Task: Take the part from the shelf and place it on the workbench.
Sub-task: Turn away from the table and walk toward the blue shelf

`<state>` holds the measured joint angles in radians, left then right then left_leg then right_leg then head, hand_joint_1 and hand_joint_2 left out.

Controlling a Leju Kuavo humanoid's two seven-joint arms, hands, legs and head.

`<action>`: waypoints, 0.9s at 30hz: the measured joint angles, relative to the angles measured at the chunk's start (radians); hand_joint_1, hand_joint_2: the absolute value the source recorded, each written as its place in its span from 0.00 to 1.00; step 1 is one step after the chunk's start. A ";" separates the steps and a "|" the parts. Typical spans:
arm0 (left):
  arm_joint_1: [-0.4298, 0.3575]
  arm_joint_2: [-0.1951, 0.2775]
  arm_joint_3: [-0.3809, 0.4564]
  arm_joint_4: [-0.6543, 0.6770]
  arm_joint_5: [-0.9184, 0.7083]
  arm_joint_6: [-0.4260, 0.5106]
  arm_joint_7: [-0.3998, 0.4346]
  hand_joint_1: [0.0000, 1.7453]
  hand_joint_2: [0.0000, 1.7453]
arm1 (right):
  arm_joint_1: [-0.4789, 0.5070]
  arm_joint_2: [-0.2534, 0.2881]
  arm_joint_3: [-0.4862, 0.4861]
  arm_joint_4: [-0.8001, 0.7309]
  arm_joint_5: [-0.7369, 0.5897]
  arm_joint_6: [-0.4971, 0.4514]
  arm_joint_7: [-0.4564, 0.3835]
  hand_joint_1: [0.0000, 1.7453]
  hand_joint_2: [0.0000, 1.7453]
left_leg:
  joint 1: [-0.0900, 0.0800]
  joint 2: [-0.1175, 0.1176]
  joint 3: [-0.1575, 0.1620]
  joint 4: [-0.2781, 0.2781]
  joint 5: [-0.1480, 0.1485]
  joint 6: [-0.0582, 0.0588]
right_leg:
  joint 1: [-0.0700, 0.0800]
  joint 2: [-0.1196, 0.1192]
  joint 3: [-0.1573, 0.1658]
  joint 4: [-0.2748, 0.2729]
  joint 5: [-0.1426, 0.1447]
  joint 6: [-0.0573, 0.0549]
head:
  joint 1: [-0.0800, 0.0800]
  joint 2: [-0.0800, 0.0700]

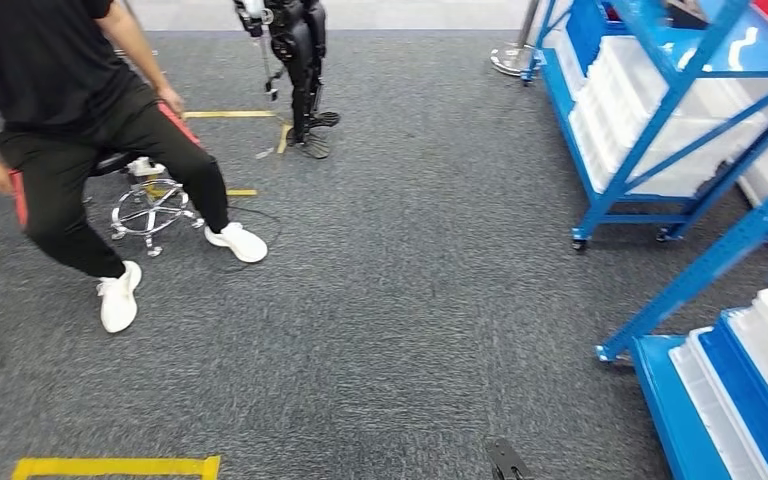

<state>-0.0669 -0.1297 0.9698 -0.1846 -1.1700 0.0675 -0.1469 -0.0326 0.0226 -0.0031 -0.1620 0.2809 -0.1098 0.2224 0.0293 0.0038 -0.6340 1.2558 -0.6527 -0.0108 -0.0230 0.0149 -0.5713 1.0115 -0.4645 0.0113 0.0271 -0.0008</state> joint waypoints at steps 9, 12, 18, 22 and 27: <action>0.000 0.001 0.000 0.000 -0.003 0.000 0.000 0.00 0.00 | 0.002 0.004 0.000 0.000 0.005 0.001 0.002 0.00 0.00 | 0.003 -0.076 0.067 -0.211 0.141 0.016 | 0.008 0.122 -0.017 0.012 -0.001 0.026 | 0.002 0.000; -0.001 -0.001 0.000 0.000 -0.005 0.000 0.000 0.00 0.00 | 0.005 0.005 0.000 0.000 0.006 0.001 0.004 0.00 0.00 | 0.001 -0.038 0.075 -0.224 0.149 0.040 | 0.008 0.075 -0.047 0.055 -0.018 0.036 | 0.004 0.000; 0.001 -0.001 0.000 0.000 -0.006 0.000 0.000 0.00 0.00 | -0.005 0.005 0.000 0.000 0.006 0.001 0.005 0.00 0.00 | -0.005 0.014 0.078 -0.227 0.147 0.053 | 0.007 0.001 -0.161 0.276 -0.106 0.028 | 0.006 0.000; 0.000 -0.001 0.000 0.000 -0.007 0.000 0.000 0.00 0.00 | -0.002 0.005 0.000 0.000 0.005 0.001 0.005 0.00 0.00 | -0.005 0.040 0.083 -0.227 0.143 0.049 | 0.003 -0.012 -0.153 0.263 -0.089 0.043 | 0.007 0.000; -0.005 -0.004 0.000 0.000 -0.014 0.000 0.000 0.00 0.00 | 0.001 0.006 -0.001 0.000 0.001 0.001 0.008 0.00 0.00 | -0.006 0.098 0.114 -0.228 0.113 0.005 | 0.005 -0.049 -0.022 0.013 0.003 0.027 | 0.003 0.000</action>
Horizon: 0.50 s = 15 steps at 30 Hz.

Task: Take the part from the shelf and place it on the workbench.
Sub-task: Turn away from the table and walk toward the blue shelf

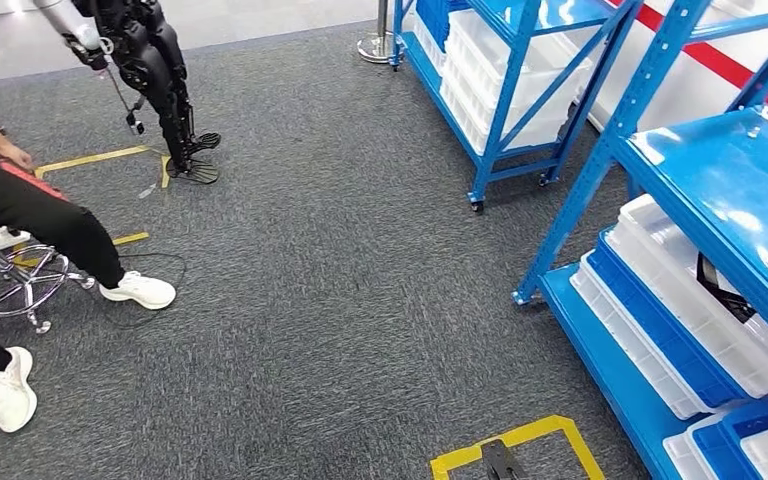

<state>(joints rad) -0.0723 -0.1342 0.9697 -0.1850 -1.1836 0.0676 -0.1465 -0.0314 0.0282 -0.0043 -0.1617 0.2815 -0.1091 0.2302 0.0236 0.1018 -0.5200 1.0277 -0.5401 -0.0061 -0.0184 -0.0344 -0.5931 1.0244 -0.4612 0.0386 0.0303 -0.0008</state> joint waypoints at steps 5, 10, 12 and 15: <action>0.006 -0.002 -0.001 0.000 0.000 -0.001 0.000 0.00 0.00 | -0.002 0.000 -0.001 0.000 -0.001 0.000 0.000 0.00 0.00 | 0.004 -0.102 -0.123 0.254 -0.129 -0.002 | -0.001 0.060 0.005 -0.004 0.002 -0.033 | -0.005 0.000; 0.007 -0.002 -0.001 0.000 -0.001 -0.003 0.002 0.00 0.00 | 0.000 0.001 -0.002 0.000 0.000 0.000 0.000 0.00 0.00 | 0.012 -0.155 -0.066 0.089 0.001 0.004 | 0.005 0.133 0.010 0.003 0.000 -0.029 | -0.004 0.000; 0.006 -0.002 -0.002 0.000 -0.001 -0.003 0.004 0.00 0.00 | -0.001 0.001 -0.002 0.000 0.002 0.000 0.000 0.00 0.00 | 0.011 -0.185 -0.039 0.026 0.021 0.007 | 0.007 0.156 0.004 0.006 0.001 -0.018 | -0.003 0.000; 0.003 -0.003 -0.004 0.000 -0.001 -0.003 0.006 0.00 0.00 | 0.004 0.000 -0.002 0.000 0.003 0.000 -0.001 0.00 0.00 | 0.001 -0.156 -0.034 0.013 0.027 0.028 | 0.003 0.163 -0.010 0.007 0.005 0.005 | -0.002 0.000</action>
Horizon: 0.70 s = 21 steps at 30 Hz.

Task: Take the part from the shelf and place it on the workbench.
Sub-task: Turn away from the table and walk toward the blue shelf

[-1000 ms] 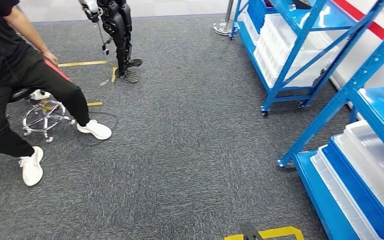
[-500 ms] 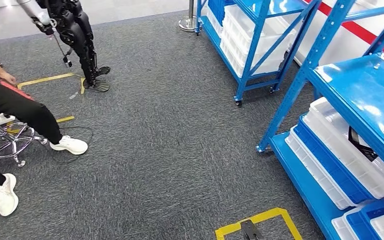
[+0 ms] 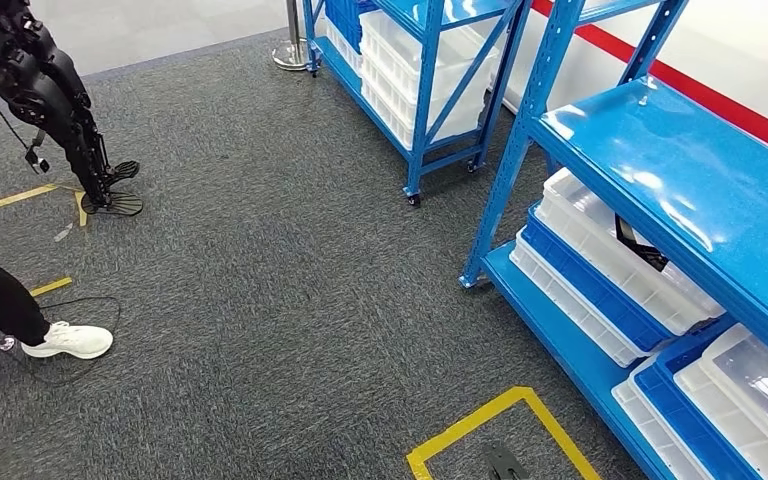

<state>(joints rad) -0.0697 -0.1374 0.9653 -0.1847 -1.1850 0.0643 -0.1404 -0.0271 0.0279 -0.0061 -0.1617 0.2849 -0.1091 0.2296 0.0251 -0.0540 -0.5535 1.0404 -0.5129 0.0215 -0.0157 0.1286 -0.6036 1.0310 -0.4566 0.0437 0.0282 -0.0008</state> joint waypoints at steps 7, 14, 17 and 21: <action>0.003 0.002 0.000 0.000 0.001 0.002 0.002 0.00 0.00 | -0.006 0.001 0.000 0.000 0.005 0.003 0.001 0.00 0.00 | -0.010 0.102 0.009 -0.015 0.004 0.024 | -0.003 -0.120 -0.134 0.259 -0.099 0.010 | 0.004 0.000; 0.000 -0.002 0.000 0.000 0.001 0.005 0.002 0.00 0.00 | -0.010 -0.002 0.000 0.000 0.013 0.005 0.002 0.00 0.00 | -0.019 0.176 0.032 -0.019 -0.016 -0.008 | 0.013 -0.188 0.013 -0.007 -0.007 0.003 | 0.002 0.000; -0.003 -0.004 0.000 0.000 0.001 0.006 0.003 0.00 0.00 | -0.006 -0.004 0.000 0.000 0.014 0.005 0.003 0.00 0.00 | -0.009 0.133 0.024 0.024 -0.052 -0.022 | -0.003 -0.153 0.023 -0.018 -0.001 -0.022 | -0.001 0.000; 0.003 -0.005 0.000 0.000 0.001 0.006 0.006 0.00 0.00 | -0.011 -0.004 0.000 0.000 0.014 0.005 0.003 0.00 0.00 | -0.006 0.053 -0.094 0.251 -0.149 -0.026 | -0.001 -0.099 0.025 -0.020 0.000 -0.040 | -0.004 0.000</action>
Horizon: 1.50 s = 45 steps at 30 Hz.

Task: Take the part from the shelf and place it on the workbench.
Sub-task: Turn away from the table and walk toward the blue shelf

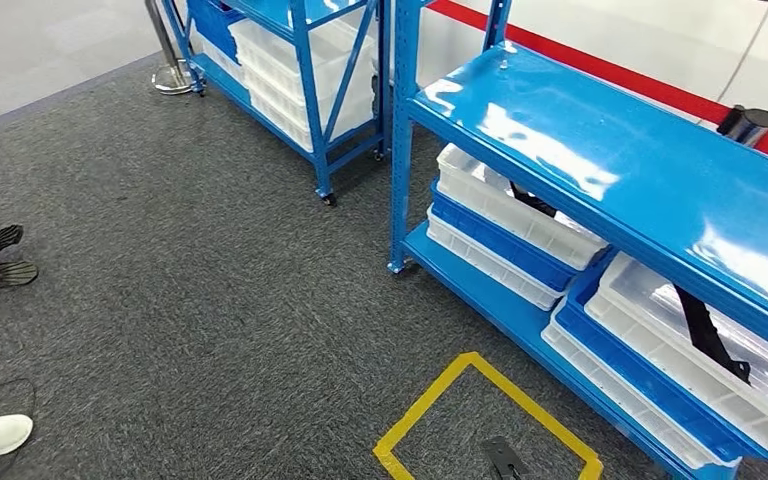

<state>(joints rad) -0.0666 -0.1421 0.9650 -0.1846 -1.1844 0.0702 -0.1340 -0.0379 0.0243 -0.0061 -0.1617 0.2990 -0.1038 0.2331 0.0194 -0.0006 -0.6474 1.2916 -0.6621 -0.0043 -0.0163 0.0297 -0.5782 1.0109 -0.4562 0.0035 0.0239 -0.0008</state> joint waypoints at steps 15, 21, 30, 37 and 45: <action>0.001 0.005 0.001 0.000 -0.001 -0.002 0.002 0.00 0.00 | 0.004 0.003 -0.001 0.000 -0.006 -0.002 -0.003 0.00 0.00 | -0.005 0.030 0.095 -0.269 0.166 0.048 | 0.003 -0.016 -0.159 0.275 -0.108 0.034 | 0.009 0.000; 0.001 0.006 0.001 0.000 -0.004 -0.006 0.002 0.00 0.00 | 0.003 0.004 -0.007 0.000 -0.018 -0.003 -0.003 0.00 0.00 | -0.011 0.100 0.109 -0.268 0.151 0.028 | 0.001 -0.100 -0.016 0.028 -0.018 0.060 | 0.009 0.000; -0.001 0.005 0.000 0.000 -0.009 -0.009 0.000 0.00 0.00 | -0.001 0.007 -0.046 0.000 -0.073 0.001 0.003 0.00 0.00 | 0.001 0.003 0.011 -0.028 0.012 -0.004 | -0.001 -0.010 -0.001 0.007 -0.007 -0.001 | 0.003 0.000; 0.000 0.006 0.000 0.000 -0.010 -0.010 -0.001 0.00 0.00 | -0.001 0.011 -0.099 0.000 -0.107 0.004 0.001 0.00 0.00 | 0.009 -0.087 0.080 -0.239 0.158 0.003 | 0.009 0.088 -0.006 0.017 -0.008 0.011 | 0.004 0.000; -0.001 0.007 0.001 0.000 -0.011 -0.008 -0.004 0.00 0.00 | -0.001 0.014 -0.104 0.000 -0.094 0.005 0.001 0.00 0.00 | -0.001 0.012 0.101 -0.274 0.165 0.046 | 0.003 -0.013 -0.134 0.234 -0.104 0.032 | 0.011 0.000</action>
<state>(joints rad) -0.0674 -0.1348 0.9663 -0.1850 -1.1952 0.0624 -0.1378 -0.0387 0.0379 -0.1099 -0.1618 0.2046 -0.0984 0.2342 0.0182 0.0112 -0.5459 1.0174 -0.4967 0.0418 -0.0137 0.0166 -0.7125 1.2444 -0.5605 0.0351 0.0347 -0.0008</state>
